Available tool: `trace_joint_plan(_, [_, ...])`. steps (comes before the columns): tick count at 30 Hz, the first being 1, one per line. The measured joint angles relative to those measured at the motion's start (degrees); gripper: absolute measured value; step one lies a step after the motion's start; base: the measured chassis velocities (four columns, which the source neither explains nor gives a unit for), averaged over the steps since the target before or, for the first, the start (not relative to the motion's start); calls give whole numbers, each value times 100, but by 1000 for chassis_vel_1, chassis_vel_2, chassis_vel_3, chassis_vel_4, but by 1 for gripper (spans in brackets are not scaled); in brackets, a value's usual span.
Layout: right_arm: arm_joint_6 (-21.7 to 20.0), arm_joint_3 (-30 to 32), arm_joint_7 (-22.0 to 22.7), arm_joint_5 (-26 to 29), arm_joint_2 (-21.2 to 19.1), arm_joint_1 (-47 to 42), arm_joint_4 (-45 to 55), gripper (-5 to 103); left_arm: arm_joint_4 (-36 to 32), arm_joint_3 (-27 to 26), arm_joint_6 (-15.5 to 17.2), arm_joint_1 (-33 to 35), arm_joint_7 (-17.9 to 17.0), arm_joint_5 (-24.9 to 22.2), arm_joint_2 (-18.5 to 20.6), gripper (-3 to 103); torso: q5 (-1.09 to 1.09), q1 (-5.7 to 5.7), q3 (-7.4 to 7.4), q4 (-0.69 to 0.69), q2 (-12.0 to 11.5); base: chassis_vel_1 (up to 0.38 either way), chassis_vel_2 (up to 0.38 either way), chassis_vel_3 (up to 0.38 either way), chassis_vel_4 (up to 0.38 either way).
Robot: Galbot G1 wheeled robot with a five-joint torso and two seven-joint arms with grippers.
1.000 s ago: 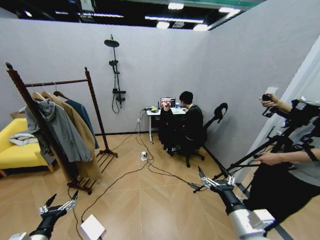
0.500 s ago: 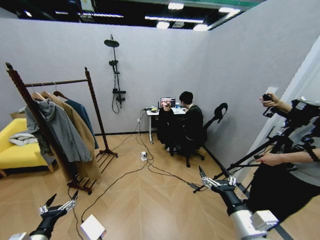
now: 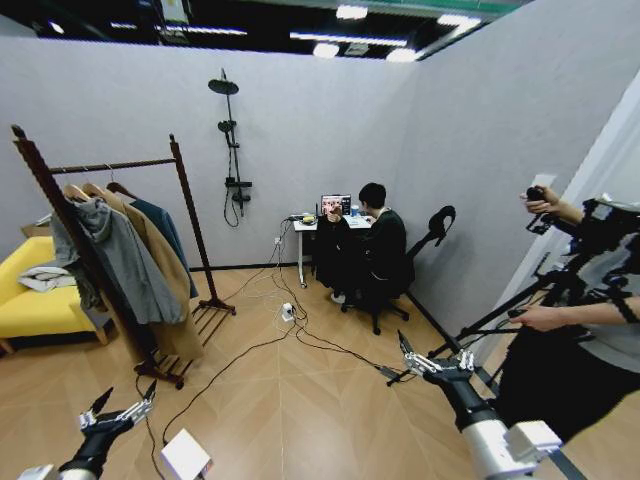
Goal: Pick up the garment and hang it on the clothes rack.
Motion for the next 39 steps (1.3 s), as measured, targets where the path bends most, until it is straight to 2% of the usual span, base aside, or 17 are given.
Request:
trace_joint_plan(8, [6,-7,0,-17,18,-23,29,100,0,0,0,0,0,0,0,100,0,-2,-1,0,1,-20,24,35,-20])
trace_joint_plan(21, [27,22,-1,-13,34,-17,50,100,0,0,0,1,0,0,0,100,0,0,0,1,1,-160,156,147,-144])
trace_joint_plan(34, [49,20,-7,27,6,-25,65,100,0,0,0,0,4,0,0,100,-3,0,0,-1,0,-297,278,286,-294])
trace_joint_plan(35, [50,25,-6,34,0,-27,71,100,-1,0,0,1,1,0,0,100,5,1,1,1,-1,-340,384,372,-374])
trace_joint_plan(36, [50,29,-6,40,-2,-29,75,100,-1,0,0,0,0,0,0,100,4,0,0,1,0,-371,365,372,-374])
trace_joint_plan(37, [52,32,-7,45,-3,-31,94,100,0,0,0,0,1,0,0,100,-9,2,0,-2,-1,-371,356,388,-367])
trace_joint_plan(38, [52,32,-7,45,-3,-31,94,100,0,0,0,0,1,0,0,100,-9,2,0,-2,-1,-371,356,388,-367])
trace_joint_plan(39, [53,34,-6,46,-3,-30,94,100,0,-1,1,0,-1,0,0,100,5,2,1,1,-2,-378,376,344,-373])
